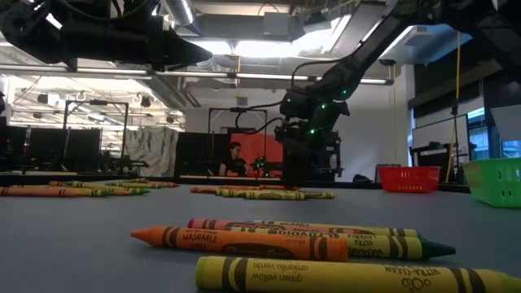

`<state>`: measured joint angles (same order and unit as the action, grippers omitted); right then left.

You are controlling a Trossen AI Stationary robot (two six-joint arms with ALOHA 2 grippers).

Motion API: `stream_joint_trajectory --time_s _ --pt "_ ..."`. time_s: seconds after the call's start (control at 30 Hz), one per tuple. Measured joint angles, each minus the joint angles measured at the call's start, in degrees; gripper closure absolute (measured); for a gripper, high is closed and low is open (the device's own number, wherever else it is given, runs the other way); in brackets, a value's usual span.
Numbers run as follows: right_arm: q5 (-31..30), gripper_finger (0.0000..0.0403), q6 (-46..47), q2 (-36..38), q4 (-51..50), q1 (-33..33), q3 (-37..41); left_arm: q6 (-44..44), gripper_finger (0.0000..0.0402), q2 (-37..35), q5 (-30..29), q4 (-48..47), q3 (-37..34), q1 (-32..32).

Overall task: Sort crayons
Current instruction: Put the orange crayon into the green bin

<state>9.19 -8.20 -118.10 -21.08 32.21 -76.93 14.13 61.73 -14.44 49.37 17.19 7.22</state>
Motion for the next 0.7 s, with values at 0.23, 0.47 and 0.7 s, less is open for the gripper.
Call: stream_joint_trajectory --time_s 0.23,0.47,0.7 --pt "-1.94 0.0327 -1.87 0.0 0.02 -0.76 0.0 0.0 0.0274 0.01 -0.02 0.0 0.0 0.0" --pt "-1.81 0.0394 -4.6 -0.13 0.0 -0.7 0.0 0.0 0.0274 0.0 -0.02 -0.01 0.0 0.0" --pt "-2.76 0.0376 -5.1 1.92 -2.77 -1.65 0.17 0.0 0.0274 0.0 -0.02 0.01 0.0 0.0"
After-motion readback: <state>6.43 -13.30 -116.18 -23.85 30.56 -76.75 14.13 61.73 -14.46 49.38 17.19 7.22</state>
